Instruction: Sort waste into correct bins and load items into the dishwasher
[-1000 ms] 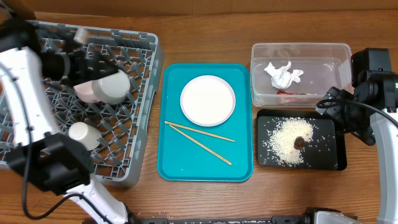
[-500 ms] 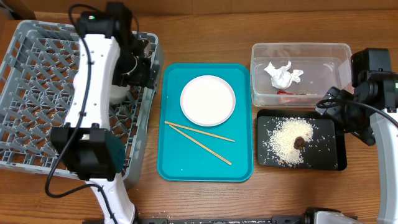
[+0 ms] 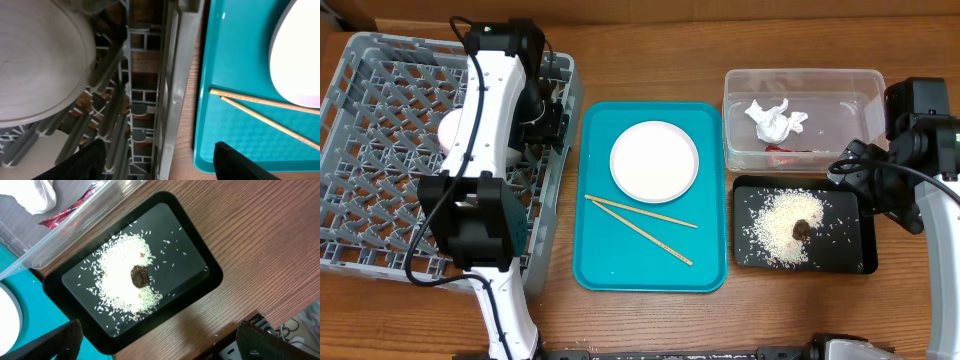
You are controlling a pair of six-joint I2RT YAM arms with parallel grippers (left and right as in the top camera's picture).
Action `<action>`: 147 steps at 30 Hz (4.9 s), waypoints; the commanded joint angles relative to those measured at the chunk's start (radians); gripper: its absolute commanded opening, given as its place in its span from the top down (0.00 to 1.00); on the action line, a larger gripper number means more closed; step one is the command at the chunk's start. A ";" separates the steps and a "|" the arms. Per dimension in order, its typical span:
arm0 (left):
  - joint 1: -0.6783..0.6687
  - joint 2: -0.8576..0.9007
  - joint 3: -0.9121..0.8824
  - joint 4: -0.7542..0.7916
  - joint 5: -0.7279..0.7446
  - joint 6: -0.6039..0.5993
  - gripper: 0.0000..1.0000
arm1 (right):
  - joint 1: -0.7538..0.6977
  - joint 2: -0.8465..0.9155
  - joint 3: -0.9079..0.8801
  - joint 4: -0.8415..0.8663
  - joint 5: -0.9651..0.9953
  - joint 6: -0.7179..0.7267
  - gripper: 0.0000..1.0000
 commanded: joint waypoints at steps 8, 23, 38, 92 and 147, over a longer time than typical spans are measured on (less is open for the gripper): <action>-0.002 0.026 -0.145 0.053 -0.002 -0.016 0.43 | -0.002 -0.004 0.019 0.003 0.002 -0.003 0.00; -0.002 0.026 -0.198 0.215 0.053 -0.020 0.96 | -0.002 -0.004 0.019 0.001 0.002 -0.003 0.00; 0.000 0.025 -0.105 0.233 0.057 -0.020 0.75 | -0.002 -0.004 0.019 -0.002 0.002 -0.003 0.00; -0.004 -0.941 -1.112 0.492 0.163 -0.372 0.96 | 0.589 0.204 -0.281 0.588 -0.369 -0.341 0.96; -0.004 -0.941 -1.112 0.502 0.164 -0.360 0.96 | 0.803 0.443 -0.463 0.768 -0.747 0.035 0.96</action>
